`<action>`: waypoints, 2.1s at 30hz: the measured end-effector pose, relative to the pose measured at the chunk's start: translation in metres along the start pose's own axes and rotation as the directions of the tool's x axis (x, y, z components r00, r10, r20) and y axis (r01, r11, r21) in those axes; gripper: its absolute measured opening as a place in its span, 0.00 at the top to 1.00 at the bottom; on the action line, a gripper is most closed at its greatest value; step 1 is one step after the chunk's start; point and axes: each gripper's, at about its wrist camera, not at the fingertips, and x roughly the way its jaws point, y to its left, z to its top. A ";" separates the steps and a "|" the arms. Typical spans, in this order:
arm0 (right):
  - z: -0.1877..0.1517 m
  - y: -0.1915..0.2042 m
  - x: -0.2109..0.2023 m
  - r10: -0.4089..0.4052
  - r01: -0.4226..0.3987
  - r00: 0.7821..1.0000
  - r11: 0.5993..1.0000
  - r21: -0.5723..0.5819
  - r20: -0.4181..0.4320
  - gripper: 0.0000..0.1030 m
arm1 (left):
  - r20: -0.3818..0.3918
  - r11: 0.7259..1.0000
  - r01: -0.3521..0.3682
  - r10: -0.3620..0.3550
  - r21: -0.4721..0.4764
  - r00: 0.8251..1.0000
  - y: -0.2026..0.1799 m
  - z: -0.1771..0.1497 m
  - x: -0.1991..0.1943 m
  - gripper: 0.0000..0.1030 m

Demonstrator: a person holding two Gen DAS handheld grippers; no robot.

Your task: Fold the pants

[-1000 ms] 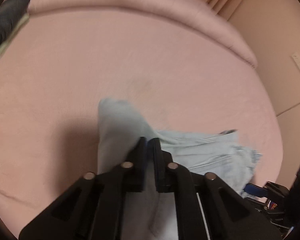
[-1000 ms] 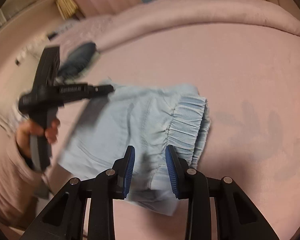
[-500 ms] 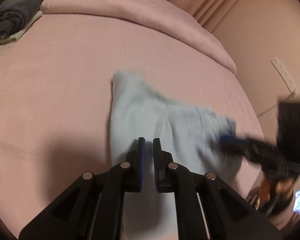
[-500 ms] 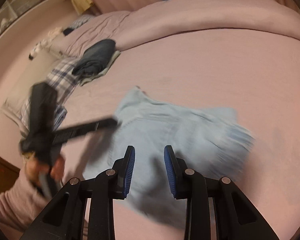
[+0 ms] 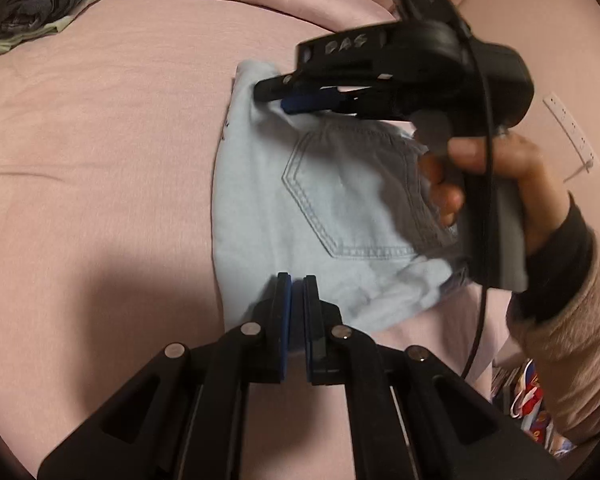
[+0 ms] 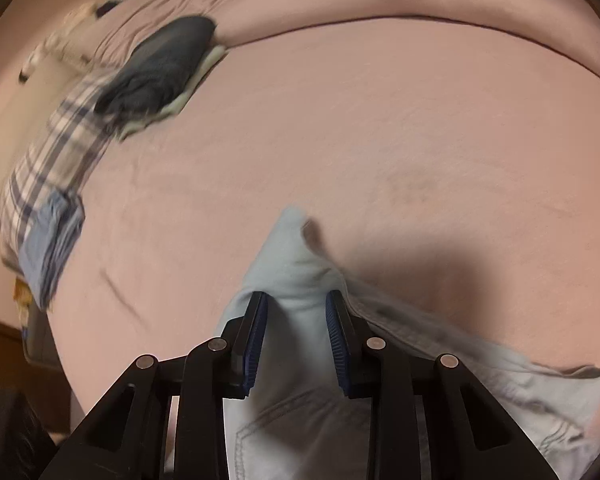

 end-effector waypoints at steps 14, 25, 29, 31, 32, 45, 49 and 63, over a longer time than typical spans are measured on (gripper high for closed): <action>-0.126 -0.012 -0.127 -0.157 0.179 0.975 0.974 -0.137 0.157 0.69 | -0.016 0.995 -0.096 0.096 0.036 0.995 -0.015 -0.004 0.000 0.93; -0.159 -0.025 -0.104 -0.185 0.195 0.979 0.971 -0.136 0.081 0.69 | -0.013 0.977 -0.188 0.190 0.105 0.982 -0.023 0.016 0.013 0.91; -0.154 -0.054 -0.139 0.027 -0.034 0.987 0.999 0.041 0.159 0.52 | 0.027 0.969 -0.211 0.209 0.126 0.978 -0.028 0.017 0.002 0.36; -0.154 -0.073 -0.155 0.066 -0.095 0.973 0.988 0.123 0.220 0.32 | 0.063 0.959 -0.258 0.252 0.121 0.966 -0.029 0.024 -0.001 0.25; -0.155 -0.081 -0.160 0.064 -0.103 0.969 0.983 0.155 0.239 0.26 | 0.075 0.956 -0.267 0.259 0.120 0.963 -0.029 0.026 -0.003 0.25; -0.175 -0.135 -0.137 0.180 -0.267 0.954 0.875 0.404 0.239 0.26 | 0.082 0.963 -0.262 0.257 0.062 0.963 -0.013 0.040 -0.008 0.25; -0.169 -0.127 -0.128 0.179 -0.241 0.965 0.892 0.382 0.192 0.26 | 0.070 0.964 -0.259 0.255 0.053 0.964 -0.009 0.042 -0.005 0.25; -0.160 -0.123 -0.109 0.163 -0.197 0.979 0.911 0.364 0.123 0.26 | 0.036 0.972 -0.231 0.230 0.051 0.973 -0.001 0.050 0.010 0.25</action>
